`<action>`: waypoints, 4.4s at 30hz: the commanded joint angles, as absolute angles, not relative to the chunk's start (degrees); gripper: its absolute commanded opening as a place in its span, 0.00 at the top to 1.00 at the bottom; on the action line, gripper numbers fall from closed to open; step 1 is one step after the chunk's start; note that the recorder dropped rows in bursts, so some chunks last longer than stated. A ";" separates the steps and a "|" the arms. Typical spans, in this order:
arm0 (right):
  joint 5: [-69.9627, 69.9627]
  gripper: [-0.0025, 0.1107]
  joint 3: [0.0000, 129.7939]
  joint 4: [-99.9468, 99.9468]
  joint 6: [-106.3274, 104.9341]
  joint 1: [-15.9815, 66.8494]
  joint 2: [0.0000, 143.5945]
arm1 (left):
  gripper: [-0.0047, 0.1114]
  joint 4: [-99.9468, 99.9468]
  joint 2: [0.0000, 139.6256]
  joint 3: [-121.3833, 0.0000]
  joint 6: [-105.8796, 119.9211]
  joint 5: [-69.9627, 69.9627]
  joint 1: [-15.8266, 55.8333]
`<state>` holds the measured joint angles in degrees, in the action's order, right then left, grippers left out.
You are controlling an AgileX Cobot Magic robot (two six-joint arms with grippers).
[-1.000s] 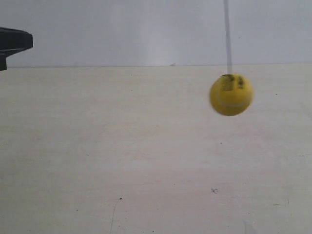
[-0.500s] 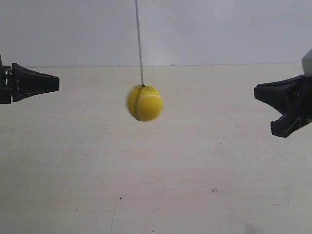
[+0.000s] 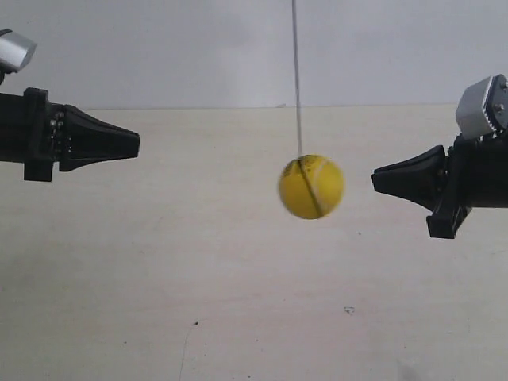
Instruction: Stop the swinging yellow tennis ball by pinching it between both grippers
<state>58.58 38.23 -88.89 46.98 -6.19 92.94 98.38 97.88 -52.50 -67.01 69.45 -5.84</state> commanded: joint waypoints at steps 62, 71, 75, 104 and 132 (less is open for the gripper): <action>69.96 0.98 40.12 -89.70 43.94 -2.85 93.21 | 0.92 97.48 98.14 -53.36 -62.00 69.96 9.23; 69.96 0.98 40.12 -89.47 43.67 -2.85 93.21 | 0.92 96.35 98.59 -53.36 -61.20 69.96 9.23; 69.96 0.98 40.12 -89.47 43.67 -2.85 93.21 | 0.92 96.20 99.27 -53.36 -61.20 69.96 9.23; 69.96 0.98 41.37 -86.01 40.64 -2.85 98.04 | 0.92 95.72 103.09 -53.36 -58.86 69.96 9.23; 68.89 0.98 44.32 -84.56 40.30 5.26 100.73 | 0.92 95.75 104.66 -55.07 -56.84 69.96 10.55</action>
